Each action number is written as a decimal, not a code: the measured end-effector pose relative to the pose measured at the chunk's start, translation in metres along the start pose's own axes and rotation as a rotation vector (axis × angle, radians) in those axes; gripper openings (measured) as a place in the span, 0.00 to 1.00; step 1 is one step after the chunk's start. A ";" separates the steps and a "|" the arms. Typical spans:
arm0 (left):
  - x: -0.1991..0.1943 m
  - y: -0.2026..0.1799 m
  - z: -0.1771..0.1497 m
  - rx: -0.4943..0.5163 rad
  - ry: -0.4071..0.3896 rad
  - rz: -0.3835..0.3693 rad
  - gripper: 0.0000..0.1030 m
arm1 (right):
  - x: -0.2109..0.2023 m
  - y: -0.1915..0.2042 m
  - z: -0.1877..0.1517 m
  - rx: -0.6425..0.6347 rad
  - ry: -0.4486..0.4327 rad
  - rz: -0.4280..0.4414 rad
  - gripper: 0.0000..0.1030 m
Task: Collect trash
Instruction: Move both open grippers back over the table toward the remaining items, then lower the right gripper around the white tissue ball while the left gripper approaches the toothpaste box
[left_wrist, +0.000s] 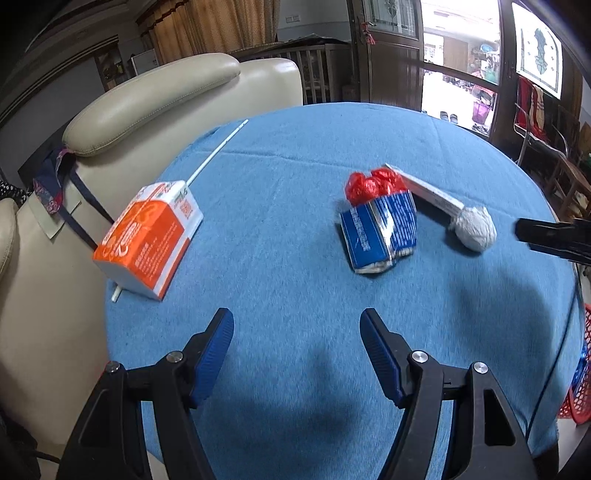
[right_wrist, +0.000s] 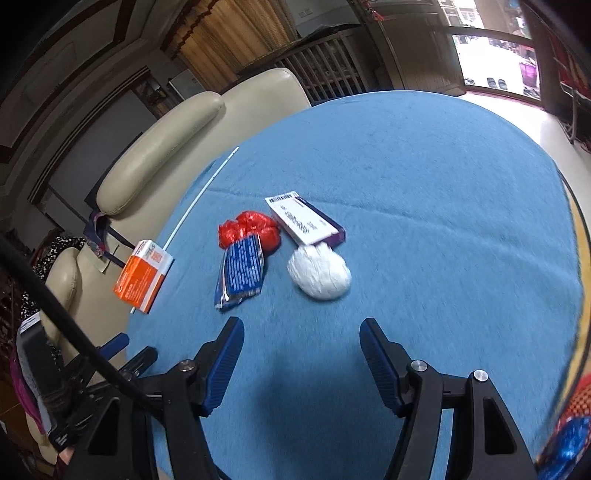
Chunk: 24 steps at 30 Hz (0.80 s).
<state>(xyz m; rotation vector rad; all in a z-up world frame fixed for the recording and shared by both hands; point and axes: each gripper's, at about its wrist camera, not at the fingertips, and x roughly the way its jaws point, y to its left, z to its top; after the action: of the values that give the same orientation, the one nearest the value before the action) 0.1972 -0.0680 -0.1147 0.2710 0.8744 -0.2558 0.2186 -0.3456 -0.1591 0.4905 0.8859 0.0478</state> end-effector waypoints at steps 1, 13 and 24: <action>0.001 0.000 0.004 0.000 -0.001 -0.003 0.70 | 0.009 -0.001 0.006 0.008 0.005 -0.003 0.67; 0.043 -0.021 0.053 -0.023 0.064 -0.152 0.70 | 0.070 -0.003 0.025 -0.023 0.084 -0.011 0.37; 0.090 -0.060 0.078 -0.020 0.135 -0.219 0.70 | 0.043 -0.030 0.013 0.023 0.019 0.061 0.30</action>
<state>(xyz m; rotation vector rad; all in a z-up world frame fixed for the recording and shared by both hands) 0.2893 -0.1605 -0.1449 0.1753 1.0411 -0.4357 0.2505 -0.3672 -0.1964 0.5387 0.8914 0.0980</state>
